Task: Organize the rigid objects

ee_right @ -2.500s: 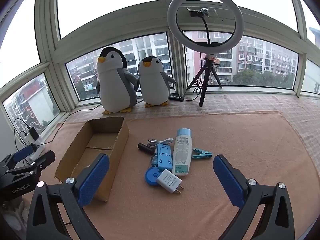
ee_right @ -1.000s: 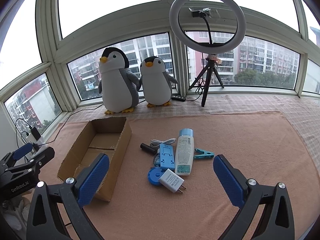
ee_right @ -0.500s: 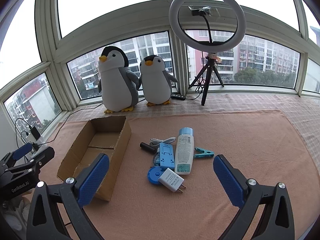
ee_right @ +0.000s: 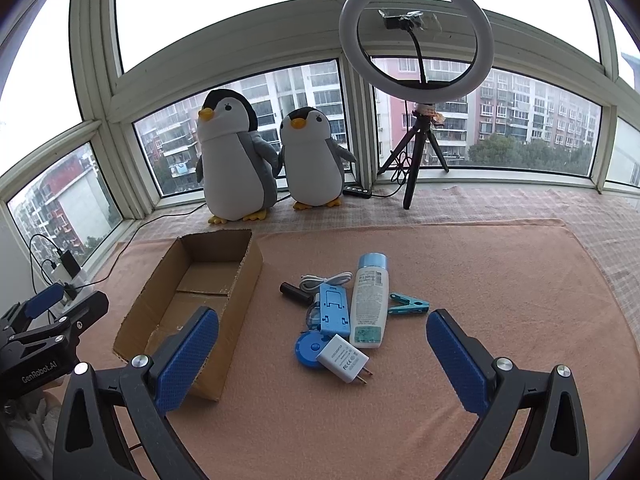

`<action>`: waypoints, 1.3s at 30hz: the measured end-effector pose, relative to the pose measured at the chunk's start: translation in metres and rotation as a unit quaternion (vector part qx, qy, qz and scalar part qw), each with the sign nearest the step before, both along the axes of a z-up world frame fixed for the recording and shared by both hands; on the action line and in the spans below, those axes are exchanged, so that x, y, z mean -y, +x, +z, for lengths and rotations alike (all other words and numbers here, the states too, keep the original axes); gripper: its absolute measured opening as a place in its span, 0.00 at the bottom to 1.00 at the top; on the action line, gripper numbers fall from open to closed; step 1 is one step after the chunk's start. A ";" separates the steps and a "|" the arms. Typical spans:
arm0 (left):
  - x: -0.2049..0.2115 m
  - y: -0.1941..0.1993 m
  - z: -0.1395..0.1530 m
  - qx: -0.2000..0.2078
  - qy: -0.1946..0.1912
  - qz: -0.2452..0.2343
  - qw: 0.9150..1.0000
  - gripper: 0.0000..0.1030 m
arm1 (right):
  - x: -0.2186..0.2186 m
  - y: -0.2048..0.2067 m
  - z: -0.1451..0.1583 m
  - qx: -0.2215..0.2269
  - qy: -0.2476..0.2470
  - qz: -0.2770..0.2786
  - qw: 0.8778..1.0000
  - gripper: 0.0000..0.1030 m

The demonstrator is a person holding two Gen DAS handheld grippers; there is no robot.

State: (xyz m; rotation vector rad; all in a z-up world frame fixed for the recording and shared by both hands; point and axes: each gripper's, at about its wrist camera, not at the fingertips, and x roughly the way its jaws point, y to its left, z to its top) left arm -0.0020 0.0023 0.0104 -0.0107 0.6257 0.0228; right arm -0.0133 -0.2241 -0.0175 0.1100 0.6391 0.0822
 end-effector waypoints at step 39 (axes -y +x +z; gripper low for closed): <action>-0.026 0.030 -0.062 -0.081 -0.002 0.028 0.996 0.99 | -0.001 0.018 -0.023 -0.045 -0.011 0.007 0.999 1.00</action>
